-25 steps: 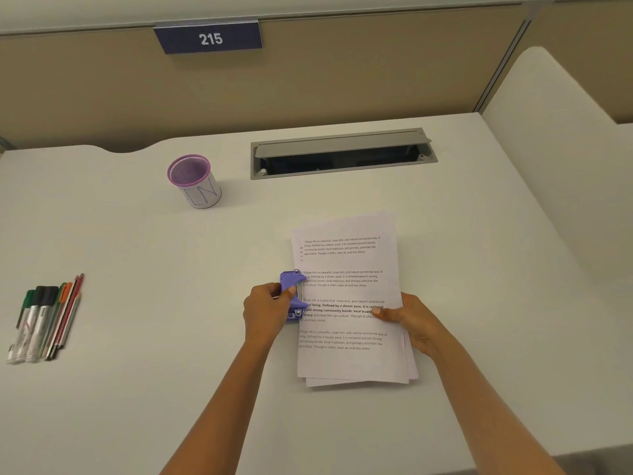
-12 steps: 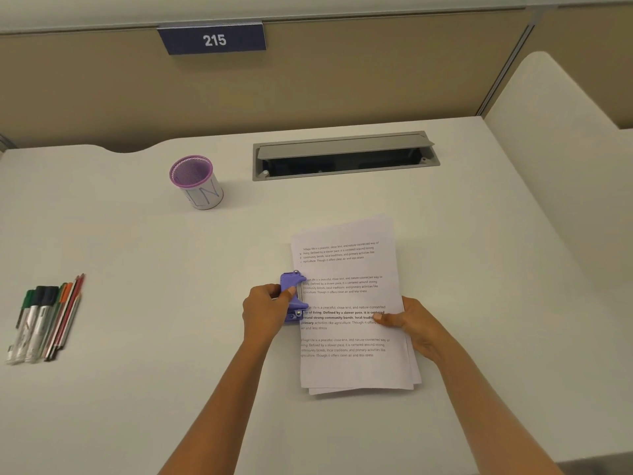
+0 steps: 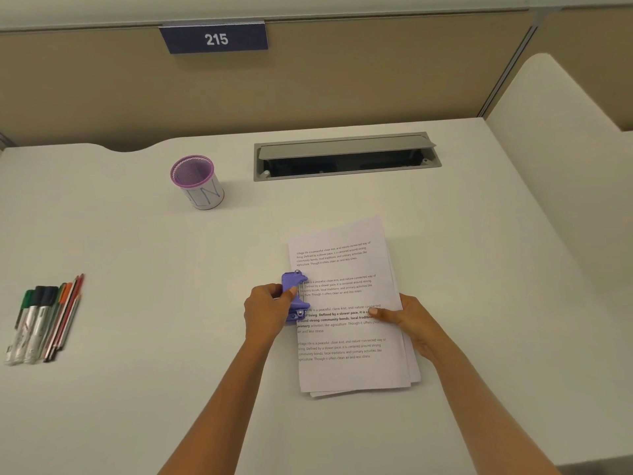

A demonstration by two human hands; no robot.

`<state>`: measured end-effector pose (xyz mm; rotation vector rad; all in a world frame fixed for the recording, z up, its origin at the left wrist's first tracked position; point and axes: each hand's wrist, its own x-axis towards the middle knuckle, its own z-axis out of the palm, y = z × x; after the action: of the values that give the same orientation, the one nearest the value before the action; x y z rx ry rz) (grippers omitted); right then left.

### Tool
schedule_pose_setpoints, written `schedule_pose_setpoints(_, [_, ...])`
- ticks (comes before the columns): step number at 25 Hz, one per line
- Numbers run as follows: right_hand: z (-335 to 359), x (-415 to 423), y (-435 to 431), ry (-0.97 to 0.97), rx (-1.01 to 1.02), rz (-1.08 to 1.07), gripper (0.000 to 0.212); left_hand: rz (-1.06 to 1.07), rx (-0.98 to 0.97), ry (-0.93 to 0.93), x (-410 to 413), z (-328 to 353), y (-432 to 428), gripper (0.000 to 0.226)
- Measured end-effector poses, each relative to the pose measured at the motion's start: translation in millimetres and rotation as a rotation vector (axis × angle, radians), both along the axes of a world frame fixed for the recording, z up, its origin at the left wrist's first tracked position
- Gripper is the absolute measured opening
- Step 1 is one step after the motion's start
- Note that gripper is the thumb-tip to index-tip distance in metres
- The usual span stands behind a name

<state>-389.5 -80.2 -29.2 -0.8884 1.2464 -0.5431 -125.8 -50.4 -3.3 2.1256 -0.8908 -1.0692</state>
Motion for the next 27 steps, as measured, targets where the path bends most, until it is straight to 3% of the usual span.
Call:
schedule_pose_setpoints(7, [3.1, 2.4, -0.7, -0.003, -0.019, -0.105, 0.042, 0.012, -0.002, 0.013, 0.7, -2.0, -0.2, 0.016])
schedule_pose_setpoints(12, [3.4, 0.7, -2.4, 0.019, -0.018, -0.120, 0.027, 0.013, -0.009, 0.018, 0.9, -2.1, -0.5, 0.016])
schedule_pose_setpoints(27, [12.0, -6.0, 0.0, -0.056, -0.004, -0.121, 0.029, 0.027, -0.007, 0.024, 1.4, -2.9, -0.5, 0.017])
